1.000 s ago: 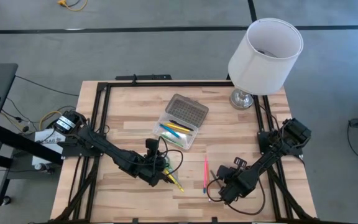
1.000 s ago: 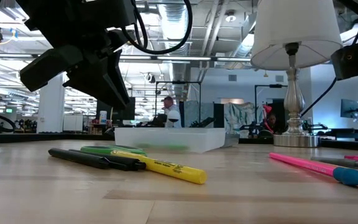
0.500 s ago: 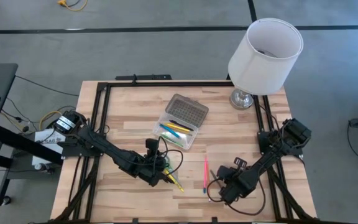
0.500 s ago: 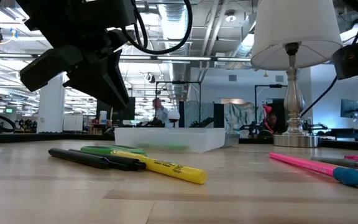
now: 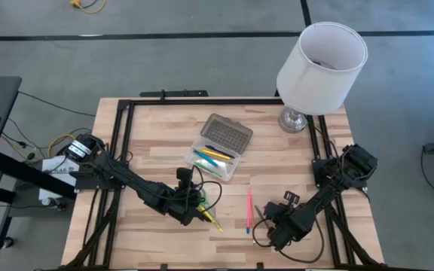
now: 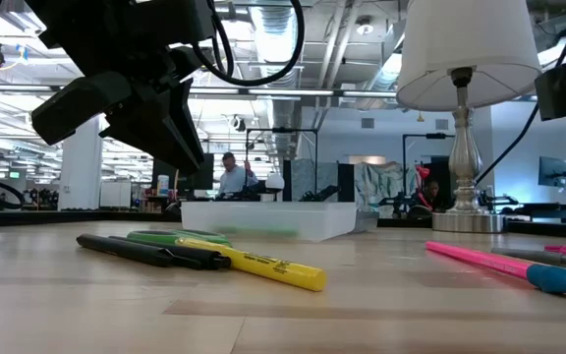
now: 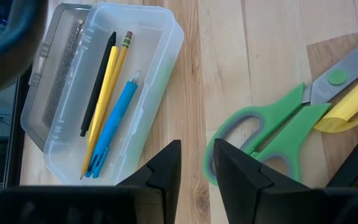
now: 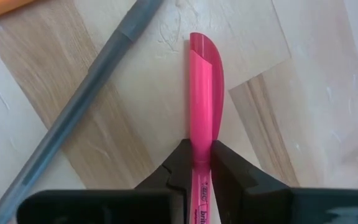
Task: Pick & place school supplies into a supply box
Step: Put the pink pen into the gray supply box
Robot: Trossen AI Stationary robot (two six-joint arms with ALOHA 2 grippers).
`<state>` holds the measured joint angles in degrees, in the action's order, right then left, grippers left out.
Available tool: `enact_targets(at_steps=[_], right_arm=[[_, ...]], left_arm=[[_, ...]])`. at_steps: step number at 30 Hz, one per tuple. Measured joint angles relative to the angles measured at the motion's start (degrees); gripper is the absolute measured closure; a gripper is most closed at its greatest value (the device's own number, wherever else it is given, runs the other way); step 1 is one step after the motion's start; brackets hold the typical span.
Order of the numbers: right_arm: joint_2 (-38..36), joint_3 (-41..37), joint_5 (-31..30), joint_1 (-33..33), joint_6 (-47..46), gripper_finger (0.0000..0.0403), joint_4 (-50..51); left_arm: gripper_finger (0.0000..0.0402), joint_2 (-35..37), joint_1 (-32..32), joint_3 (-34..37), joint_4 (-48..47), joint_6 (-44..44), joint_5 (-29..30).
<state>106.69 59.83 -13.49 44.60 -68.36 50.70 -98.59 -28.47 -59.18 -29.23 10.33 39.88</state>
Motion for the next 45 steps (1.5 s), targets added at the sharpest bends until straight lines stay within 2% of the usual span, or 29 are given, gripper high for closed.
enact_targets(at_steps=[12, 15, 21, 27, 34, 40, 45], right_arm=[[0.42, 4.43, -4.87, 0.63, 1.44, 0.0375, 4.60], [0.31, 4.77, -5.88, 0.65, 1.97, 0.0377, 4.94], [0.22, 4.79, -8.49, -0.71, 3.02, 0.0379, 6.72], [0.13, 4.92, -13.71, -3.35, 6.27, 0.0377, 7.17], [0.11, 7.83, -20.45, -8.05, 14.06, 0.0378, 7.43], [0.04, 13.03, -26.78, -13.58, 24.77, 0.0378, 6.25], [0.02, 16.12, -28.46, -19.54, 37.86, 0.0376, -1.79]], left_arm=[[0.0310, 0.00, 0.00, 0.00, -0.02, 0.00, 0.13], [0.0310, 0.00, 0.01, 0.00, -0.56, -0.03, 1.87], [0.0310, 0.20, -0.59, 0.00, -2.36, -0.04, 13.52], [0.0310, 0.33, -3.09, -1.57, -4.44, -0.07, 24.92], [0.0310, 0.33, -7.74, -1.92, -7.16, 0.66, 39.34], [0.0310, 0.33, -11.60, -1.95, -16.40, 9.28, 44.00], [0.0310, 0.35, -14.25, -1.95, -23.54, 17.14, 44.68]])
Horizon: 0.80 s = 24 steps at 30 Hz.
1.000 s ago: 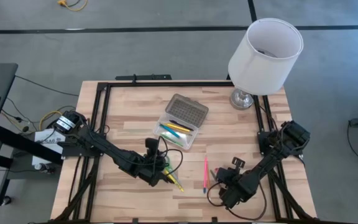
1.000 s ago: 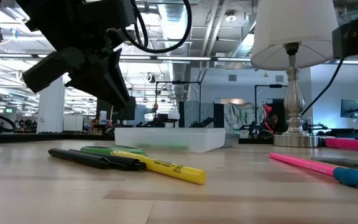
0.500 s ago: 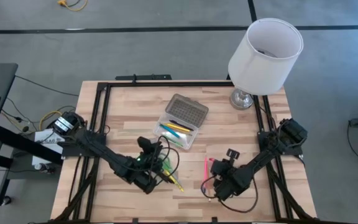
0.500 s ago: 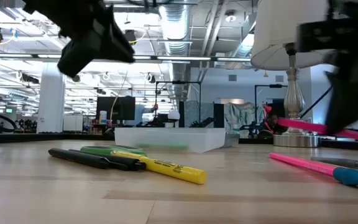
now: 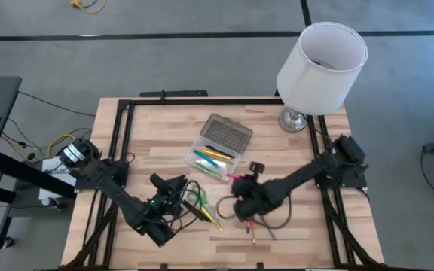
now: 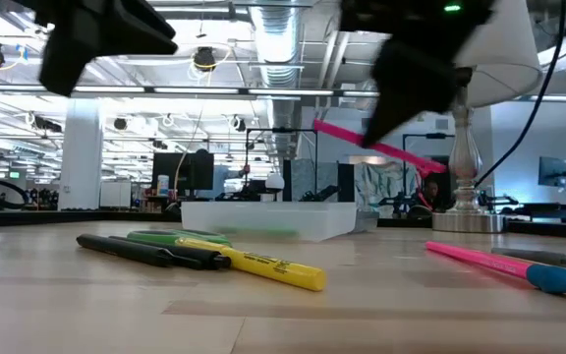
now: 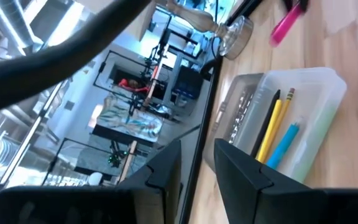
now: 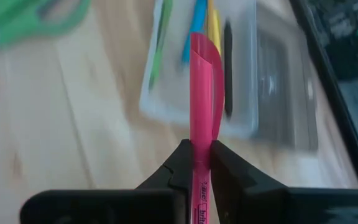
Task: Pick & place school supplies into a supply box
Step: Put the pink pen into the gray supply box
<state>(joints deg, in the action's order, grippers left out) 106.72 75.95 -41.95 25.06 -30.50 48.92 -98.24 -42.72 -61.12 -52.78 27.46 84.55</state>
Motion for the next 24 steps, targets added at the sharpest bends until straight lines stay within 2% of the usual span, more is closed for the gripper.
enact_targets(at_steps=[5, 10, 17, 24], right_arm=[[0.00, 0.41, 3.26, -6.72, 13.93, 0.0375, -12.90], [0.00, 0.41, 8.21, -13.16, 22.16, 0.0379, -20.95], [0.01, 0.41, 15.33, -20.97, 24.62, 0.0372, -24.21], [0.39, 0.41, 18.68, -24.76, 25.05, 0.0375, -24.97]], left_arm=[[0.0310, 0.00, -2.18, 0.00, -4.11, 4.63, 0.02], [0.0310, 0.00, -4.04, 0.00, -6.38, 6.69, 0.03], [0.0310, 0.02, -4.91, 0.00, -6.88, 6.82, 0.04], [0.0310, 0.02, -4.91, 0.00, -6.95, 6.78, 0.04]])
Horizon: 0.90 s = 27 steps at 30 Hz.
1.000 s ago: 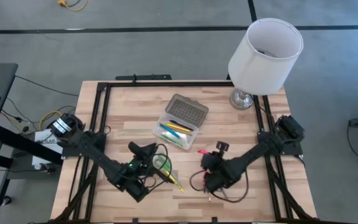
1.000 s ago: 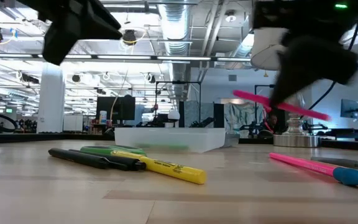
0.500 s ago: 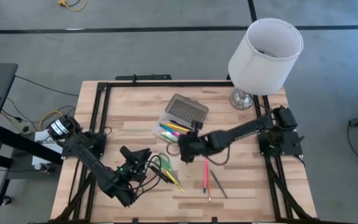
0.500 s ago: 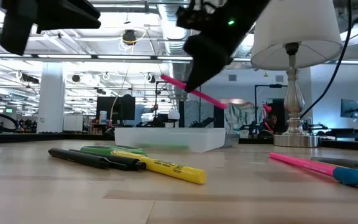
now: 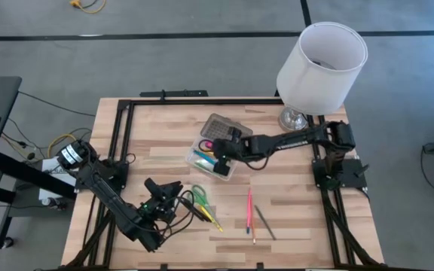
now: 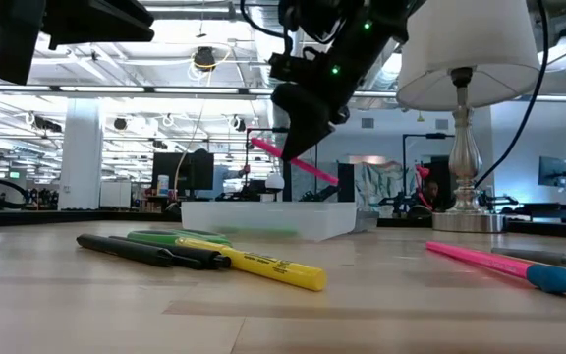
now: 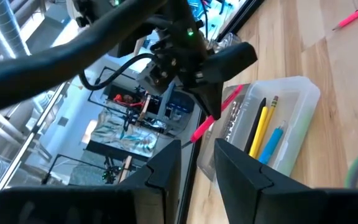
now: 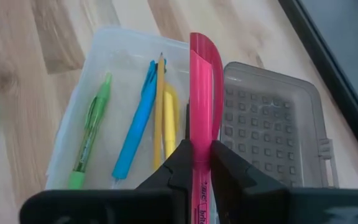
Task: Pick & place school supplies into a supply box
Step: Put the pink pen into the gray supply box
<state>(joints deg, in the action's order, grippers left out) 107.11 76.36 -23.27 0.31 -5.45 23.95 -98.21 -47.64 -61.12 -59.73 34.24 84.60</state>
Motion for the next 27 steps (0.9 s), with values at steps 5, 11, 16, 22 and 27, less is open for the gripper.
enact_targets(at_steps=[5, 11, 16, 22, 27], right_arm=[[-0.01, -0.01, 1.52, -0.42, -0.02, 0.0367, -0.64], [0.00, -0.02, 2.83, -0.47, -0.62, 0.0365, -0.64], [0.00, -0.02, 2.87, -0.45, -1.54, 0.0364, -0.66], [0.02, -0.02, 2.87, -0.45, -1.59, 0.0364, -0.66], [0.02, -0.02, 2.89, -0.45, -1.59, 0.0364, -0.65]], left_arm=[[0.0310, 0.00, 0.00, 0.00, -0.19, -0.06, 0.02], [0.0310, 0.00, 0.02, 0.00, -1.49, 1.34, 0.12], [0.0310, 0.00, 0.02, 0.00, -1.48, 1.42, 0.11], [0.0310, 0.00, 0.02, 0.00, -1.48, 1.51, 0.11], [0.0310, 0.00, 0.02, 0.00, -1.48, 1.55, 0.09]])
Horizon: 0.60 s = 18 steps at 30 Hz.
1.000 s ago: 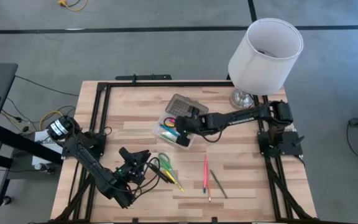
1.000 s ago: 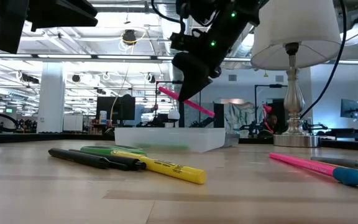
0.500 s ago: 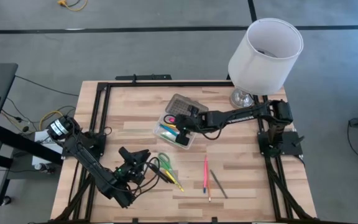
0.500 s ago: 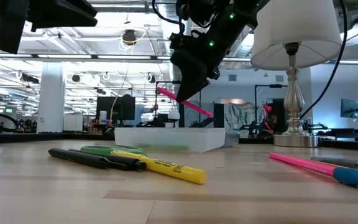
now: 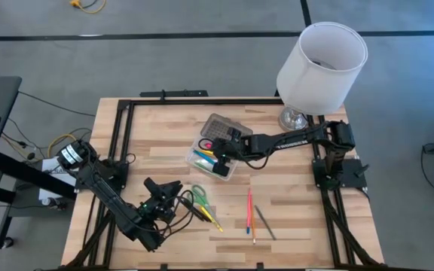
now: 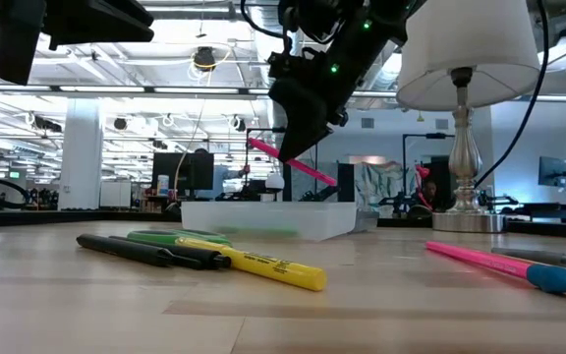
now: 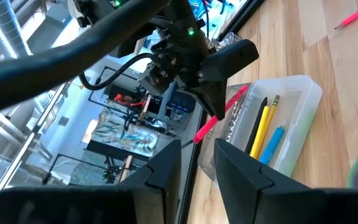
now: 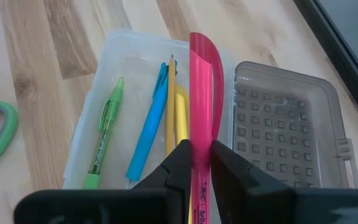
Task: Pick & place school supplies into a supply box
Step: Put the pink pen into the gray supply box
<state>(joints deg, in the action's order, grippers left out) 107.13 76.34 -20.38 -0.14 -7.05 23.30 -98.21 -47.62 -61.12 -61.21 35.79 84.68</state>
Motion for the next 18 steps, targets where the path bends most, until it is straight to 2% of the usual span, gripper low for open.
enact_targets(at_steps=[6, 18], right_arm=[[0.00, 0.00, 2.96, 0.00, -0.02, 0.0364, 0.02], [0.02, 0.00, 4.02, 0.00, 0.02, 0.0360, 0.24]], left_arm=[[0.0310, 0.00, 0.00, 0.00, 0.00, 0.02, 0.00], [0.0310, 0.00, 0.00, 0.00, 0.00, 0.02, -0.07]])
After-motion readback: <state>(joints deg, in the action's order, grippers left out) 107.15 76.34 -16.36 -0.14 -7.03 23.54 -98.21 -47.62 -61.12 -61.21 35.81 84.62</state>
